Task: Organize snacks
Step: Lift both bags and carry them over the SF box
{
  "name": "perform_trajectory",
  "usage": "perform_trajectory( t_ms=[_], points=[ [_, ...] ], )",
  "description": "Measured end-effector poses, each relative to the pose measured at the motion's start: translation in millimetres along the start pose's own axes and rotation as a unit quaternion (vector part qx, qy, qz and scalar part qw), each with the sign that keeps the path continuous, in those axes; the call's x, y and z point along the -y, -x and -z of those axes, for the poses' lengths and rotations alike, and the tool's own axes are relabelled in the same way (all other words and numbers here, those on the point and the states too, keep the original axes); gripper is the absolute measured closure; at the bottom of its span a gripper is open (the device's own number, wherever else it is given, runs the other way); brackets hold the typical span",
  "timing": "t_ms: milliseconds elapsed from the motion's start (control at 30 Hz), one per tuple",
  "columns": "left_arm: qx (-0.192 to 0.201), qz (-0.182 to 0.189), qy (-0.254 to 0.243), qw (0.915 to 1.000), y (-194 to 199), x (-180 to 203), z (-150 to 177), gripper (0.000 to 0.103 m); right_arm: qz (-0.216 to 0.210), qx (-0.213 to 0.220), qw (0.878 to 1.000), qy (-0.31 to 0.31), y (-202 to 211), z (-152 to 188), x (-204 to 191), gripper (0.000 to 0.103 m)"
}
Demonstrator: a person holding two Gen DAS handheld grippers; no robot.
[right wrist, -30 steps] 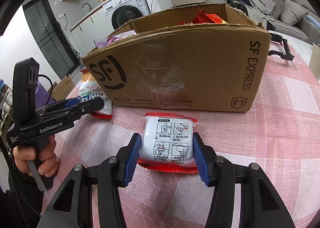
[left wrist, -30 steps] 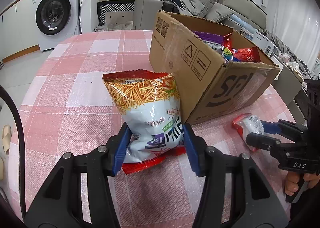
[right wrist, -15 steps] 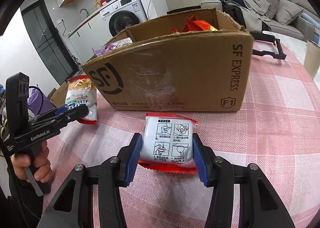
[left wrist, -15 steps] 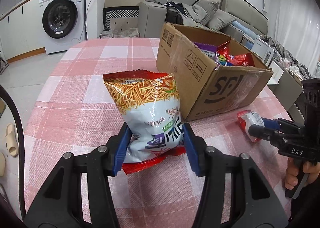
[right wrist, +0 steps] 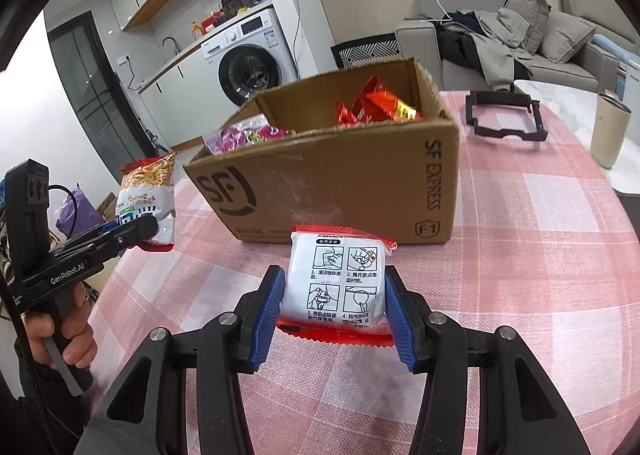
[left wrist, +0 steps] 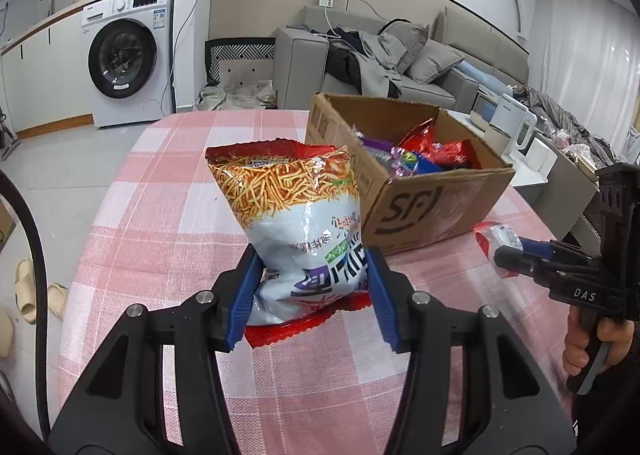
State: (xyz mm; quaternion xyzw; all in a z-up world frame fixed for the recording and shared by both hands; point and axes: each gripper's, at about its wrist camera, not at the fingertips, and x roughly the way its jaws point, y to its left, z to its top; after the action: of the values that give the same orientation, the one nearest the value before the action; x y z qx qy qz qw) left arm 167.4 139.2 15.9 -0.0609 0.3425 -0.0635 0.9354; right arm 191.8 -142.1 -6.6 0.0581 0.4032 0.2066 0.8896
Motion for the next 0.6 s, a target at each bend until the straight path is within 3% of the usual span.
perform_trajectory(
  t_ms=[600],
  points=[
    [0.046,0.005,-0.03,0.9985,43,40,-43,0.054,0.001,0.068,0.998,0.009,53,-32,-8,0.053]
  ],
)
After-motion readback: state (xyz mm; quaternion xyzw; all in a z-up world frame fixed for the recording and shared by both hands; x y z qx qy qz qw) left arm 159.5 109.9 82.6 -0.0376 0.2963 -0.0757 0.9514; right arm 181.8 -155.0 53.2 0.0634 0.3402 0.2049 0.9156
